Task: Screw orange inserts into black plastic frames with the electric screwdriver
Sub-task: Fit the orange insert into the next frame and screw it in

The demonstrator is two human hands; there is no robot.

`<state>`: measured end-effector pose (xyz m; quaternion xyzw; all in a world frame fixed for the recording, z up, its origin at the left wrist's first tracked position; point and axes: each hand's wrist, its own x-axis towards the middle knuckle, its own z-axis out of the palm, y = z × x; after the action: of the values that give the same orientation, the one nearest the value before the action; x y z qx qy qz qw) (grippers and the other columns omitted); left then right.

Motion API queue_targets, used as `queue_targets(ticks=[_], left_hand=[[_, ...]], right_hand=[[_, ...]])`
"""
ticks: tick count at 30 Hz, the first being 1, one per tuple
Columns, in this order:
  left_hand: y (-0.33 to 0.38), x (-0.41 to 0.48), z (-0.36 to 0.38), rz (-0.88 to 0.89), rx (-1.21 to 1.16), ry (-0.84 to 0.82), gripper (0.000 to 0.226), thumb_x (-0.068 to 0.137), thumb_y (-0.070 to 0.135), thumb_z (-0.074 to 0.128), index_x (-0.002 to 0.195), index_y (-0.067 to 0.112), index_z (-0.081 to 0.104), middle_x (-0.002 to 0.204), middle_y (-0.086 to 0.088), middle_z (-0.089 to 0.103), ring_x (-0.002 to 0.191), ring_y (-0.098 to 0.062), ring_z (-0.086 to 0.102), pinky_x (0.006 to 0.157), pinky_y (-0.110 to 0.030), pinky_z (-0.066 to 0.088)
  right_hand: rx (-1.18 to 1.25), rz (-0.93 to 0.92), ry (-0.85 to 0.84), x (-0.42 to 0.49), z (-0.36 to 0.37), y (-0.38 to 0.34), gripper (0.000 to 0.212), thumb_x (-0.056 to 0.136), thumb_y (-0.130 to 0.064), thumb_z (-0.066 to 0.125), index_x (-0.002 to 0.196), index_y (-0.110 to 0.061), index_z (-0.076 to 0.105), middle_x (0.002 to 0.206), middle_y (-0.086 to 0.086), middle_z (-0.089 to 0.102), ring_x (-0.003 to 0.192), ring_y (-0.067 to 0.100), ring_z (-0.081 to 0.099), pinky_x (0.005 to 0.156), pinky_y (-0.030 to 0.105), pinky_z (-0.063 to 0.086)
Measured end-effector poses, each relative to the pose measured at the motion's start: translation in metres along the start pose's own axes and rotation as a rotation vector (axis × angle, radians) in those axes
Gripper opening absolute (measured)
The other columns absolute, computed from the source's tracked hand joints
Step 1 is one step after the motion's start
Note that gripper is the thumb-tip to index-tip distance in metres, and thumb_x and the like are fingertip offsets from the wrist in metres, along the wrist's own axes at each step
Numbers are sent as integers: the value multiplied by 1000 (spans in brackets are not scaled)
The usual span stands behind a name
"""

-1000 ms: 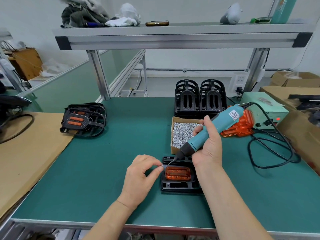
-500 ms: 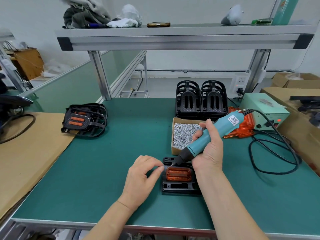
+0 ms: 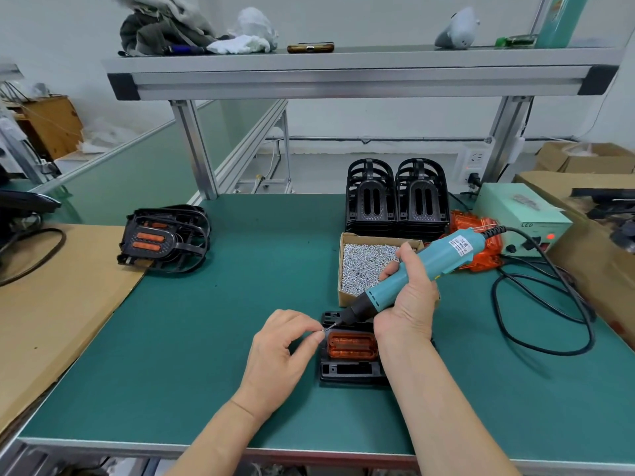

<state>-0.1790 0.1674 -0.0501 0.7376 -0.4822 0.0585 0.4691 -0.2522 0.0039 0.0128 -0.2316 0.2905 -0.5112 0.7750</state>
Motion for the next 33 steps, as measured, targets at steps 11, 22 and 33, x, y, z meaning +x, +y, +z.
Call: queue_targets(ticks=[11, 22, 33], left_hand=[[1, 1, 0, 8, -23, 7, 21, 92, 34, 59, 82, 20, 71, 85, 17, 65, 85, -13, 59, 79, -32, 48], [0, 0, 0, 8, -26, 16, 17, 89, 32, 64, 80, 20, 71, 83, 18, 65, 84, -12, 59, 78, -29, 48], [-4, -3, 4, 82, 25, 114, 17, 86, 27, 65, 77, 15, 71, 81, 16, 65, 80, -11, 60, 75, -26, 50]], right_hand=[[-2, -7, 11, -1, 0, 0, 15, 88, -16, 75, 89, -22, 61, 55, -7, 59, 46, 5, 54, 47, 16, 47], [-34, -2, 36, -4, -1, 1, 16, 89, -17, 73, 83, -22, 59, 57, -5, 56, 48, 7, 52, 48, 16, 45], [-80, 6, 95, -7, 1, 10, 18, 88, -24, 74, 97, -21, 58, 56, -7, 59, 52, 6, 55, 61, 24, 46]])
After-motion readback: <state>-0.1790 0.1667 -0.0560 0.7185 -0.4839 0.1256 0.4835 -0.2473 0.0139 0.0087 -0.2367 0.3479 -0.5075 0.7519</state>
